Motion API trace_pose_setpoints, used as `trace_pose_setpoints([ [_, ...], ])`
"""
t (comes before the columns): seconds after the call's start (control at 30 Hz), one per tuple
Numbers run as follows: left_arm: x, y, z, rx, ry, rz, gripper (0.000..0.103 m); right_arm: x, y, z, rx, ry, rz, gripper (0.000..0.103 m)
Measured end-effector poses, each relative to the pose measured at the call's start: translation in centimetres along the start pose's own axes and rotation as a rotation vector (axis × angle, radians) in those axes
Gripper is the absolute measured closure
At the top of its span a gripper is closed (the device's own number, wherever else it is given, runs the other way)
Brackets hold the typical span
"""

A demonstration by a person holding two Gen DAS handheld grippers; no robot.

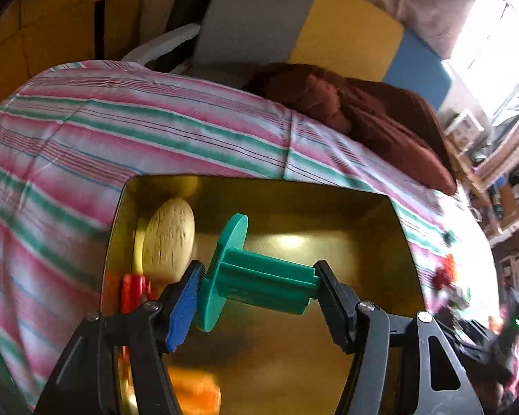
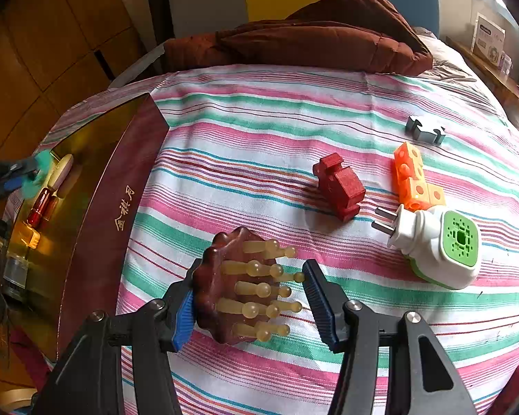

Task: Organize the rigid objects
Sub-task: 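Lower the green spool into the tray and open the left gripper, then lift the left gripper away from the tray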

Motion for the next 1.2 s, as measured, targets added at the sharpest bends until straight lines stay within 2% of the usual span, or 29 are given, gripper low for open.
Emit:
trace_pose_setpoints([
  [0.07,1.3,0.0,-0.7,0.006,-0.016,-0.004,0.038,0.0,0.0,0.0,0.002,-0.001,-0.001,0.046],
  [0.17,3.3,-0.4,-1.7,0.022,-0.029,-0.05,0.038,0.1,0.1,0.0,0.007,-0.003,-0.006,0.046],
  [0.23,4.0,-0.7,-2.0,0.023,-0.038,-0.052,0.041,0.1,0.1,0.0,0.007,-0.004,-0.007,0.046],
  [0.37,5.0,-0.9,-2.3,0.034,-0.055,-0.063,0.034,0.1,0.1,0.0,0.008,-0.004,-0.008,0.046],
  [0.57,2.6,-0.5,-2.1,0.07,0.011,-0.089,0.032,0.1,0.1,0.1,0.003,-0.003,-0.007,0.046],
  [0.7,-1.6,0.0,-1.5,0.094,0.093,-0.086,0.028,0.0,0.1,0.1,-0.002,-0.002,-0.002,0.046],
  [0.83,-6.1,1.0,1.0,0.15,0.19,-0.125,0.024,0.0,0.1,0.0,-0.004,-0.002,0.003,0.046],
  [0.87,-7.2,1.2,2.3,0.159,0.217,-0.139,0.02,0.0,0.0,0.0,-0.006,-0.001,0.006,0.046],
  [1.07,-10.1,1.8,8.7,0.174,0.235,-0.158,0.017,0.0,0.0,0.0,-0.014,0.003,0.015,0.046],
  [1.2,-11.6,1.4,11.1,0.153,0.242,-0.184,0.017,0.0,-0.2,-0.1,-0.031,0.014,0.029,0.046],
])
Point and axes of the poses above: each gripper's, at about its wrist camera, not at the fingertips, and x roughly the way its jaws point, y to its right, z to its underside, the point moved 7 cm from there along x, roughly the way its jaws point, and after that the axes turned 7 degrees about z, right-handed, at the moved point
